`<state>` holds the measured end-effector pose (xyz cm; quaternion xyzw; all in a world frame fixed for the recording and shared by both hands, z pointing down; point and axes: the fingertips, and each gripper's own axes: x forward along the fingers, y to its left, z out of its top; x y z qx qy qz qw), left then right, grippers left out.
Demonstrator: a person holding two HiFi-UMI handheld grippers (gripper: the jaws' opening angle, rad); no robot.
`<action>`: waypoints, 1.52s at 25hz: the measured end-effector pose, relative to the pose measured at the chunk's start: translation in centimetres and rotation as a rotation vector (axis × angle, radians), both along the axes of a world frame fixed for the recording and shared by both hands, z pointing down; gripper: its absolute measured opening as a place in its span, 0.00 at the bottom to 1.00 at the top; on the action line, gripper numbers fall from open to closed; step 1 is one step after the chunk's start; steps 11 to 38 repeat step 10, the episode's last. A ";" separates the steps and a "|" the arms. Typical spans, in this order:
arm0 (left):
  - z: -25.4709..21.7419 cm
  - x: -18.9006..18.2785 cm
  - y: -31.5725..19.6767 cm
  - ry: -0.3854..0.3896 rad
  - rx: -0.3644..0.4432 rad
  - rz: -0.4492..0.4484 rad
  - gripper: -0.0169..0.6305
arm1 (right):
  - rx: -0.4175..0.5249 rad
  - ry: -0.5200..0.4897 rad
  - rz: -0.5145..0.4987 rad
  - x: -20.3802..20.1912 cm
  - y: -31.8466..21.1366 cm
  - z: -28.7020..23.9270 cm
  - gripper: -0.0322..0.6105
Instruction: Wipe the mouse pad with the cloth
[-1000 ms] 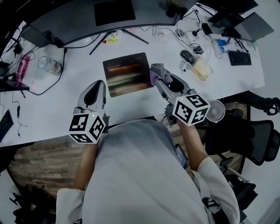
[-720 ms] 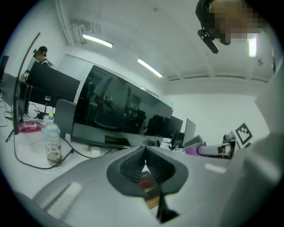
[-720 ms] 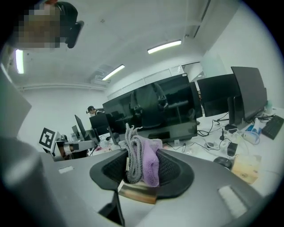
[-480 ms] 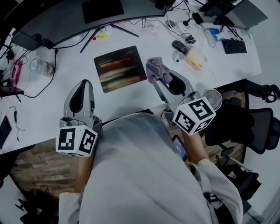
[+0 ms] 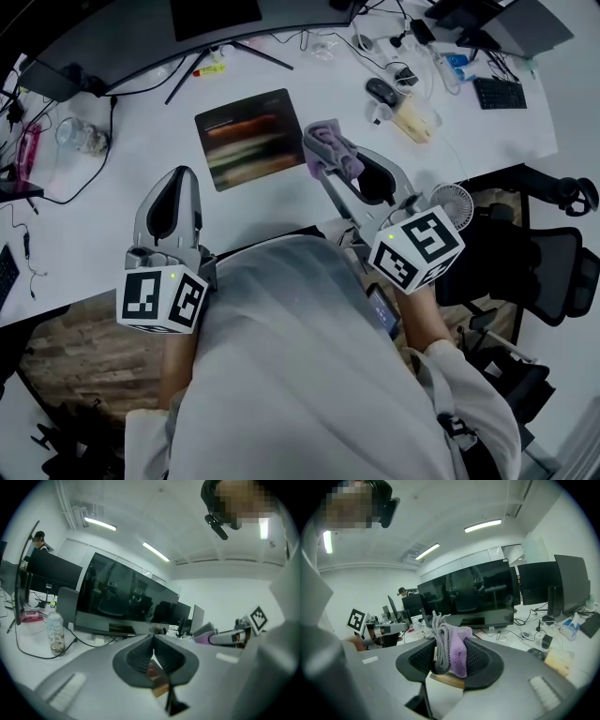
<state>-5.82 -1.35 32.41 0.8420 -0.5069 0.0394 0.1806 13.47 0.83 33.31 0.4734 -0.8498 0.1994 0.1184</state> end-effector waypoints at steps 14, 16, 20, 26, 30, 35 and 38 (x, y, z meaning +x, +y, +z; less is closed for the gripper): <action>1.5 1.0 0.8 -0.008 -0.072 0.040 0.03 | -0.060 -0.020 -0.027 -0.7 0.6 1.2 0.31; 1.5 1.0 0.8 -0.008 -0.072 0.040 0.03 | -0.060 -0.020 -0.027 -0.7 0.6 1.2 0.31; 1.5 1.0 0.8 -0.008 -0.072 0.040 0.03 | -0.060 -0.020 -0.027 -0.7 0.6 1.2 0.31; 1.5 1.0 0.8 -0.008 -0.072 0.040 0.03 | -0.060 -0.020 -0.027 -0.7 0.6 1.2 0.31; 1.5 1.0 0.8 -0.008 -0.072 0.040 0.03 | -0.060 -0.020 -0.027 -0.7 0.6 1.2 0.31; 1.5 1.0 0.8 -0.008 -0.072 0.040 0.03 | -0.060 -0.020 -0.027 -0.7 0.6 1.2 0.31; 1.5 1.0 0.8 -0.008 -0.072 0.040 0.03 | -0.060 -0.020 -0.027 -0.7 0.6 1.2 0.31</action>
